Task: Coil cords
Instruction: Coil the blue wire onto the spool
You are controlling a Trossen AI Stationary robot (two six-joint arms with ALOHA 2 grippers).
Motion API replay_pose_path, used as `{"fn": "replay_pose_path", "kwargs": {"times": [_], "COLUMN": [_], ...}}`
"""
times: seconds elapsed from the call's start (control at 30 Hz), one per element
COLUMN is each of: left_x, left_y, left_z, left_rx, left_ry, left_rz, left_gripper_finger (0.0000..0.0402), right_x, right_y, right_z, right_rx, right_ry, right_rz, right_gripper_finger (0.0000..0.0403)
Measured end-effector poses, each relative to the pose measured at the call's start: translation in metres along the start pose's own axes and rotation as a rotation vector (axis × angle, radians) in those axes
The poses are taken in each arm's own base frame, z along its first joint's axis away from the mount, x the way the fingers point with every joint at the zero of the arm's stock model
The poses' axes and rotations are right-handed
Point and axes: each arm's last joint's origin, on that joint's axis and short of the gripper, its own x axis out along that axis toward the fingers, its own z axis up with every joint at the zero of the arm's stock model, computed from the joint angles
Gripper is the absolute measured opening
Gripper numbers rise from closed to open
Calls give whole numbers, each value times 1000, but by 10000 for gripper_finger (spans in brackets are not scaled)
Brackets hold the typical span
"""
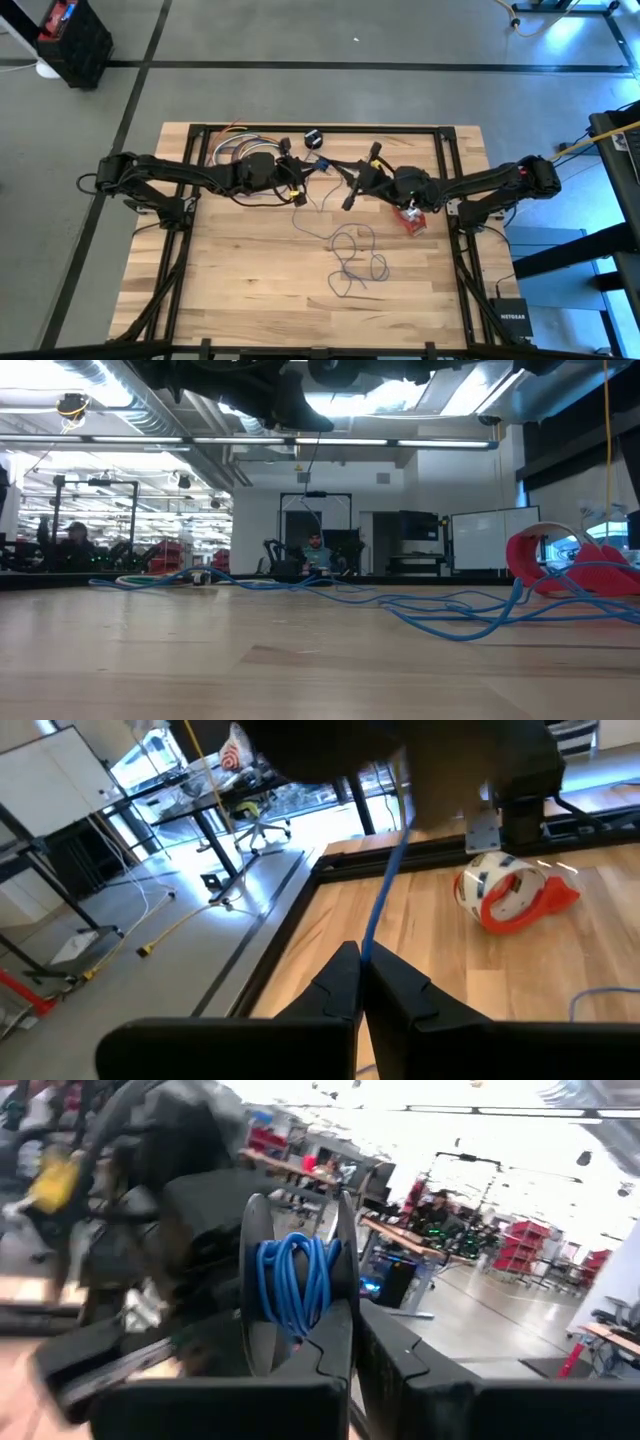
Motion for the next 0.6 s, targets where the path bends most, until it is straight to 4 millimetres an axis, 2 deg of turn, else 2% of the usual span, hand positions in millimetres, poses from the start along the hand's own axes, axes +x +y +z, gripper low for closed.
{"fn": "replay_pose_path", "kwargs": {"times": [0.2, 0.6], "left_x": [-5, -34], "left_y": [4, 17], "left_z": [1, 11], "left_rx": [7, 23], "left_ry": [14, 75], "left_rz": [3, 7], "left_gripper_finger": [8, 8], "right_x": [0, -3], "right_y": [2, 4], "right_z": [-5, -24], "right_rx": [-66, -266], "right_ry": [45, 256], "right_rz": [17, -17], "right_gripper_finger": [12, 12]}}
